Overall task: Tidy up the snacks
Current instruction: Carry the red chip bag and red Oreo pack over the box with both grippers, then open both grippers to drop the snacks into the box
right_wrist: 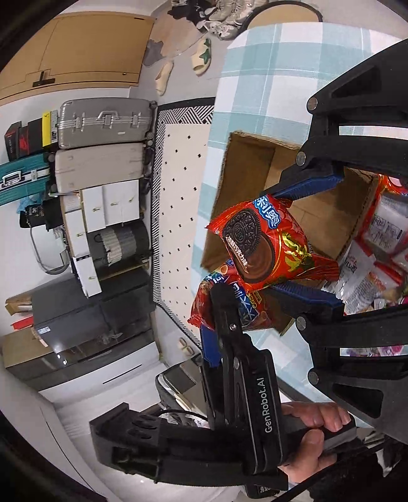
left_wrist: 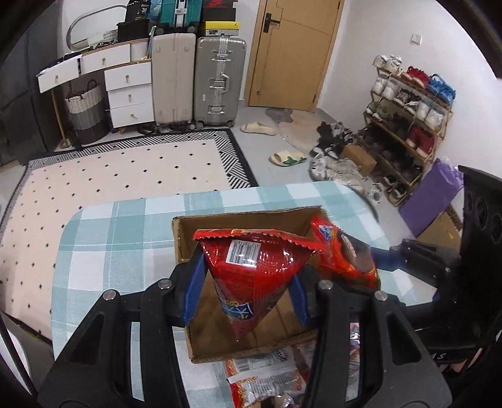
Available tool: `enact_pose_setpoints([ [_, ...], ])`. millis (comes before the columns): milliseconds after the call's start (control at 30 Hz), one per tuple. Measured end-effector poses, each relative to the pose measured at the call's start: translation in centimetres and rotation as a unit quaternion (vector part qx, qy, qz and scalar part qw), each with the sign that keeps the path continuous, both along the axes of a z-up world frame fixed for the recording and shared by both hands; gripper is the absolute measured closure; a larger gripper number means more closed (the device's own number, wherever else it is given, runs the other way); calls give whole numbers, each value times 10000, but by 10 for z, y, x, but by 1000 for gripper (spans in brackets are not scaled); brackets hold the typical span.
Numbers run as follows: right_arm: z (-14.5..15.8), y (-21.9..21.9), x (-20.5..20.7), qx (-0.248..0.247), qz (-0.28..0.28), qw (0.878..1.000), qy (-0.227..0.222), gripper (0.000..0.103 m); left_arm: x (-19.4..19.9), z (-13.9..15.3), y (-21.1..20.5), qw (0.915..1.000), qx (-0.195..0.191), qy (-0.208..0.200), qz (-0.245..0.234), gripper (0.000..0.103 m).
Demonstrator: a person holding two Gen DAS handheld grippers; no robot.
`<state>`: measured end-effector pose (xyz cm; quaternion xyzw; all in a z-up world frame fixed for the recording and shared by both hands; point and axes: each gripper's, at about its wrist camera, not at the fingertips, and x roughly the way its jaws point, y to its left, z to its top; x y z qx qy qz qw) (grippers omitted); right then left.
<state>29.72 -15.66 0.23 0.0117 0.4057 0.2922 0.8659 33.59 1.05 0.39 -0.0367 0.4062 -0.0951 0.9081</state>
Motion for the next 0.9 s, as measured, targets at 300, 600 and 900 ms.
enact_pose_setpoints([
  [300,-36,-7,13,-160,-34,9997,168,53,7,-28,-15,9995,313,-34,37,58],
  [600,-45,-6,21,-318,-65,9994,125,52,14,-43,-19,9996,279,64,-5,58],
  [900,-36,2,15,-458,-47,9989,-102,35,10,-47,-15,9987,446,211,132,43],
])
